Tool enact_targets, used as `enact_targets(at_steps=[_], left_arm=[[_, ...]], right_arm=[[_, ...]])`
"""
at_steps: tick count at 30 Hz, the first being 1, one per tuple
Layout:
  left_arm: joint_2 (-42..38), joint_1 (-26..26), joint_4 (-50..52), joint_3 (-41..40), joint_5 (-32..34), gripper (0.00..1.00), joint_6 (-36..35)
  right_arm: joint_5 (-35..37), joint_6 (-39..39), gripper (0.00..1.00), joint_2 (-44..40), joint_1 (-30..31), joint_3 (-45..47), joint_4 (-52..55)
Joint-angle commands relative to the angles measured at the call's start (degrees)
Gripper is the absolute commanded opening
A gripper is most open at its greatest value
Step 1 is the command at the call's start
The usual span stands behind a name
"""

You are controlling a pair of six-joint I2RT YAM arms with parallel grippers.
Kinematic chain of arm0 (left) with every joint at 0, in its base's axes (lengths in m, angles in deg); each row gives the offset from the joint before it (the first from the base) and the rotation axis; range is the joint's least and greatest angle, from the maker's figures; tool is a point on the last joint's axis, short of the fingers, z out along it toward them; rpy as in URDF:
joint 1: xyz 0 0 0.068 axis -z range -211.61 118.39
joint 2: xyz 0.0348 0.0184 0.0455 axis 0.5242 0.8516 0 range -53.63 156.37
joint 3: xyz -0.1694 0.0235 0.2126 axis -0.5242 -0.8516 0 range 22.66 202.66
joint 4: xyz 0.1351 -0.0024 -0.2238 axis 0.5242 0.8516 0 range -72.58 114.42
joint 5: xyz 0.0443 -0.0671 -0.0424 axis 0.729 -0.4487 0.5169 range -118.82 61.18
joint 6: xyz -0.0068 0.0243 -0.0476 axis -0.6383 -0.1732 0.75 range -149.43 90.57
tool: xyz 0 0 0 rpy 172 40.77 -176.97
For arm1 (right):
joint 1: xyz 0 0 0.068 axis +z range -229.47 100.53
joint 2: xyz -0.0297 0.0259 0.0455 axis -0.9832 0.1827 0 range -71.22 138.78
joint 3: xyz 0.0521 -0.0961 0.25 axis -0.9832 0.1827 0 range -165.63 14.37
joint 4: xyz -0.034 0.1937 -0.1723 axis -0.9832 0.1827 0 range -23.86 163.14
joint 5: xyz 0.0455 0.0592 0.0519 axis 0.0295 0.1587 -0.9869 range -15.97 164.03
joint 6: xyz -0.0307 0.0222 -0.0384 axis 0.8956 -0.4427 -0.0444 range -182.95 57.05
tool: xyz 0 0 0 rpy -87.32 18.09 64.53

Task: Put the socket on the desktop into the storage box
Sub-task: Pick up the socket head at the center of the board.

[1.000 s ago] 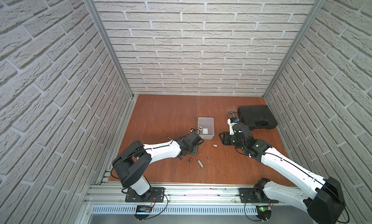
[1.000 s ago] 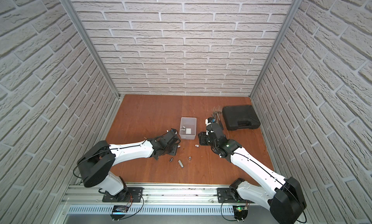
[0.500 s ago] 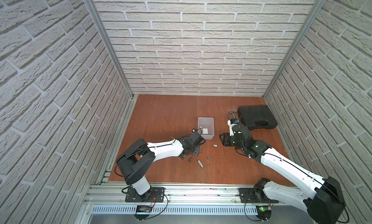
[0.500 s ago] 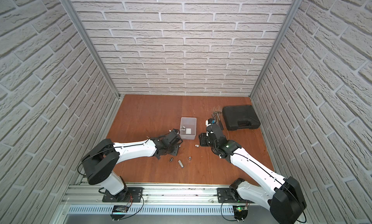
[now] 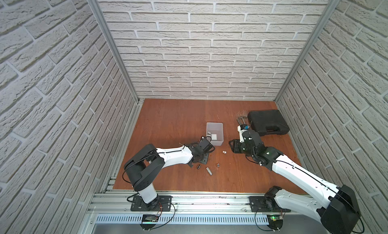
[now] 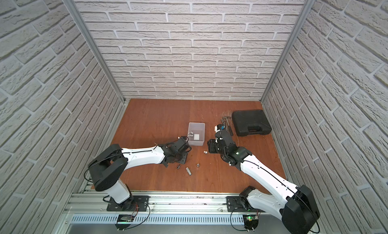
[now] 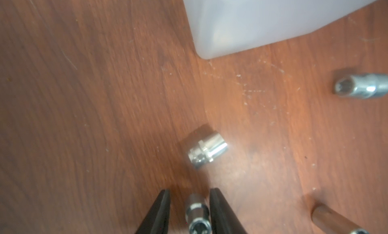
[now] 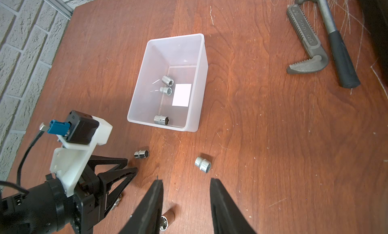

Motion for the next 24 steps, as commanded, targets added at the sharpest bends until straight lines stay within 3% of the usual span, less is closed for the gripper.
enact_targets(at_steps=[1,18,24], left_arm=[[0.9,0.3,-0.4,1.0,-0.2,0.37,0.5],[2.7,0.3,0.6,2.0,0.2,0.27,1.2],[2.2,0.5,2.4,2.2,0.6,0.30,1.8]], right_arm=[[0.5,0.1,0.42,-1.5,-0.3,-0.3,-1.1],[0.8,0.2,0.41,-2.7,-0.5,-0.8,0.7],[0.8,0.0,0.41,-2.4,-0.6,-0.4,0.4]])
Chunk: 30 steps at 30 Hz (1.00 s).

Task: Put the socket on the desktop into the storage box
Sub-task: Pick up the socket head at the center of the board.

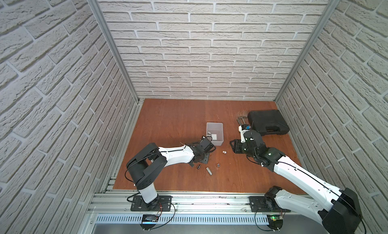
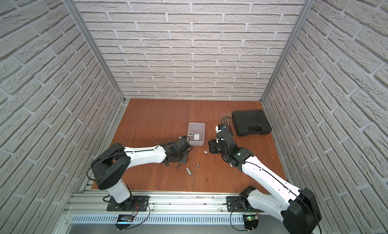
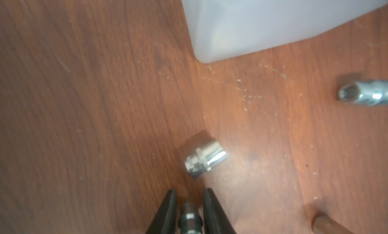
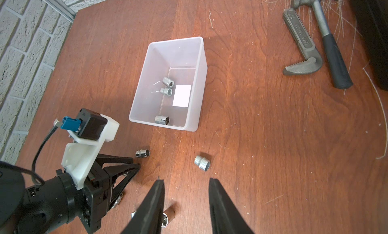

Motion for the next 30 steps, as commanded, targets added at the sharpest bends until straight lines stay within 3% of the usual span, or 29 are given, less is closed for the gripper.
enact_targets(at_steps=[1,18,30], left_arm=[[0.5,0.4,2.5,1.0,0.7,0.30,0.6],[1.3,1.5,4.6,2.1,2.3,0.28,0.4],[0.2,1.5,4.3,1.8,2.6,0.07,0.5]], right_arm=[[0.6,-0.1,0.40,-0.6,-0.3,-0.3,-0.7],[0.7,0.0,0.40,-0.1,-0.3,0.3,-1.4],[0.9,0.0,0.40,-0.6,-0.4,0.7,-1.4]])
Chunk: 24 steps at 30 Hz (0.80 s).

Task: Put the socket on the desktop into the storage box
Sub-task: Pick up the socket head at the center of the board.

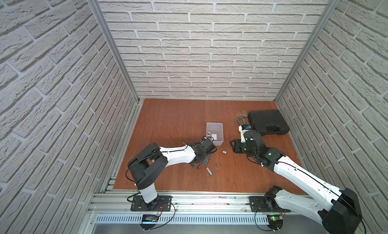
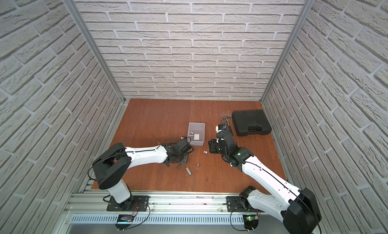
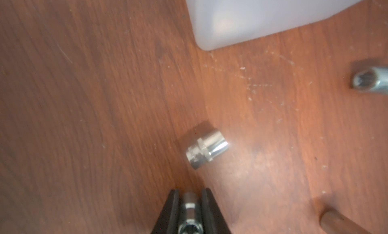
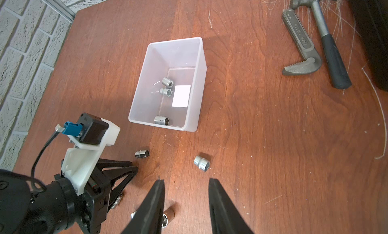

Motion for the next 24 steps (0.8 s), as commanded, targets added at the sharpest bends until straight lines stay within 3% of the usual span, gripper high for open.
enact_targets(at_steps=[1,3,24], left_arm=[[-0.5,0.4,0.9,0.4,1.1,0.05,0.5],[-0.7,0.5,1.6,0.9,1.2,0.00,0.4],[-11.4,0.3,4.6,1.1,5.1,0.00,-1.4]], right_arm=[[0.9,0.0,0.40,-0.9,-0.2,0.8,-1.3],[1.3,-0.1,0.40,-1.3,-0.3,1.0,-1.3],[0.8,-3.2,0.39,-5.5,-6.0,2.9,-0.9]])
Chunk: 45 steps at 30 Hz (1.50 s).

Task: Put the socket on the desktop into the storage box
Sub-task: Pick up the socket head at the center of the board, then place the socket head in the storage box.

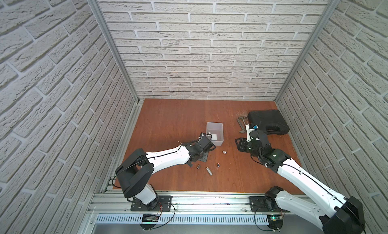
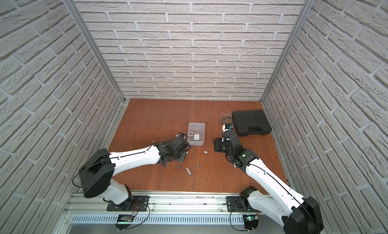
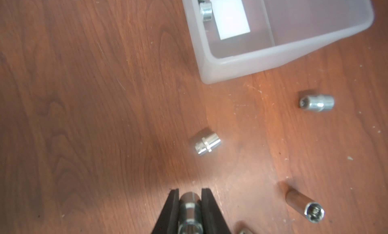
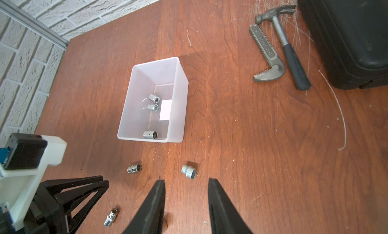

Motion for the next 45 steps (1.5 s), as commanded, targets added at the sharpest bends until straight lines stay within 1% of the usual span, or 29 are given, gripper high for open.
enact_targets(at_steps=[1,7,14,23,30,36,39,45], left_arm=[[-2.7,0.1,0.8,0.9,1.5,0.00,-1.0],[-5.8,-1.1,3.2,2.8,2.4,0.00,-2.1],[-9.5,-3.9,4.0,4.1,1.8,0.00,-3.1],[-11.5,-7.5,3.5,6.1,0.5,0.00,-4.6],[-9.9,-9.6,2.9,8.8,-0.7,0.00,-6.2],[-8.6,-10.3,-0.1,9.5,-1.0,0.00,-7.8],[-7.8,-10.6,-0.1,10.7,-0.4,0.00,-8.6],[-5.6,-12.2,0.3,13.1,-2.2,0.00,-8.0]], right_arm=[[-0.7,-1.5,0.39,-1.4,-1.5,1.4,-1.5],[-3.2,-2.9,0.39,-1.0,-4.6,1.9,-3.3],[-5.2,-3.5,0.39,-0.7,-7.5,0.9,-3.6],[-6.8,-4.2,0.39,-2.1,-9.8,1.5,-3.1],[-7.3,-4.3,0.39,-3.0,-10.3,2.1,-3.0],[-7.5,-3.9,0.39,-4.0,-10.8,3.1,-2.7],[-7.5,-3.5,0.39,-4.5,-11.2,3.4,-2.4],[-8.5,-4.1,0.39,-2.9,-12.0,3.6,-4.4]])
